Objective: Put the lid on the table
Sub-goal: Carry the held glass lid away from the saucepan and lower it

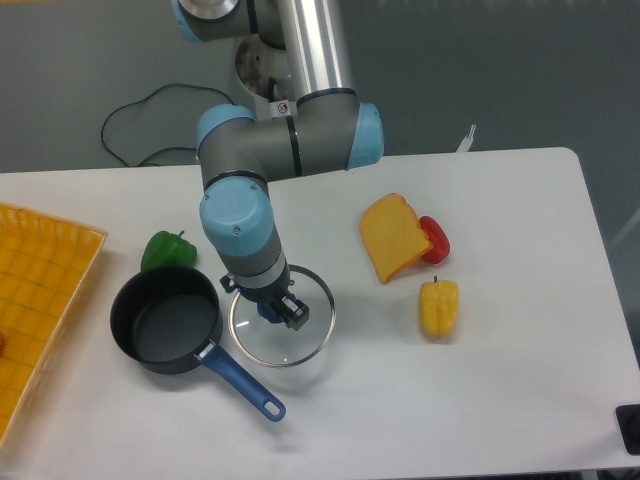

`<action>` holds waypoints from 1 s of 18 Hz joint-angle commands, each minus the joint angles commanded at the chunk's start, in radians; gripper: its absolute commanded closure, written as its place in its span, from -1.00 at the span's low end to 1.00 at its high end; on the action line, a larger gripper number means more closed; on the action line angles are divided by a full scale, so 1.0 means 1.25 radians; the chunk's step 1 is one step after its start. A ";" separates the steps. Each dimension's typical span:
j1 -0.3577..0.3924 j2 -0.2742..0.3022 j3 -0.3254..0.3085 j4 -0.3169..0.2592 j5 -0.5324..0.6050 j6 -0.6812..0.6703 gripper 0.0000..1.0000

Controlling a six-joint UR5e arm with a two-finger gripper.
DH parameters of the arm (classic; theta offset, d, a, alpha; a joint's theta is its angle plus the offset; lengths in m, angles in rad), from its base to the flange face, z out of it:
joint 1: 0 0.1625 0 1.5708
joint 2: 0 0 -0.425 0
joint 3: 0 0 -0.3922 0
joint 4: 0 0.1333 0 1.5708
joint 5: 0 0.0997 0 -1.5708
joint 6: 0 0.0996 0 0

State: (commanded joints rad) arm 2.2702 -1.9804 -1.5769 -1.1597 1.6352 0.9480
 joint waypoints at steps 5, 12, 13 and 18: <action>0.012 -0.022 -0.002 0.000 0.004 0.051 -0.18; 0.037 -0.071 -0.002 0.026 0.004 0.058 -0.18; 0.041 -0.074 -0.002 0.028 0.002 0.060 -0.18; 0.048 -0.074 -0.004 0.028 0.001 0.080 -0.18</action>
State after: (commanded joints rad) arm 2.3301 -2.0724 -1.5815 -1.1244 1.6368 1.0477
